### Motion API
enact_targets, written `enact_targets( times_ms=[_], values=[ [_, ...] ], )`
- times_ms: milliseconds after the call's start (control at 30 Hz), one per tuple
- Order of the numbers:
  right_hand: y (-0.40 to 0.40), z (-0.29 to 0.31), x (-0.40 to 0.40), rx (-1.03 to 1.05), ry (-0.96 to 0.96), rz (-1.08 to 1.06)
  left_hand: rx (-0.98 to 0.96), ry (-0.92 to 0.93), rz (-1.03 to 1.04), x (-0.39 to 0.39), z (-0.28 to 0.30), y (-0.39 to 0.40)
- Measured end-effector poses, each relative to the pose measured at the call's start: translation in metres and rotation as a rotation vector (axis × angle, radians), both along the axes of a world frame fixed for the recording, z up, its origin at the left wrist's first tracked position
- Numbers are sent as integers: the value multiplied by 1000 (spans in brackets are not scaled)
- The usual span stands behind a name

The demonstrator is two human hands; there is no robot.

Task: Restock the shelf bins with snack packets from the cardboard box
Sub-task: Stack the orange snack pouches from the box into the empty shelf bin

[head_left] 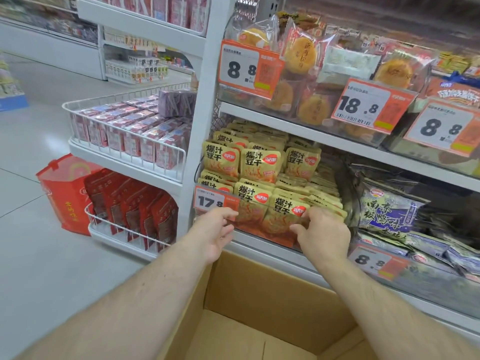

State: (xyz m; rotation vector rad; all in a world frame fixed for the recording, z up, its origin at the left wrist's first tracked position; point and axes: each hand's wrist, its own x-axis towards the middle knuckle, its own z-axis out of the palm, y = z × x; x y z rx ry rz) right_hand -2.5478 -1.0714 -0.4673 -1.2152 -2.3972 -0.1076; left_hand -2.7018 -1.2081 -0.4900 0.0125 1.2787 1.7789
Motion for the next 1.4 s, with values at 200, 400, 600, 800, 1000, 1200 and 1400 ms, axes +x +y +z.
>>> enact_targets(
  times_ms=[200, 400, 600, 800, 1000, 1200, 1400],
  values=[
    [-4, -12, -1, 9, 47, 12, -12, -10, 8, 3, 0, 0],
    [-2, -17, 12, 92, 55, 168, -253, 360, 70, 7, 8, -7],
    [-7, 37, -38, 312, 124, 407, -521, 1601, 139, -5, 44, 10],
    [-6, 51, -102, -3, -6, 265, -807, 1800, -109, -43, 65, 40],
    [-4, 62, -108, -594, 601, 77, -773, 1943, -175, -47, 68, 43],
    [-12, 60, -127, -517, 682, -7, -727, 2074, -149, -38, 59, 53],
    [-6, 64, -117, -557, 747, 14, -683, 2045, -200, -39, 64, 52]
  ],
)
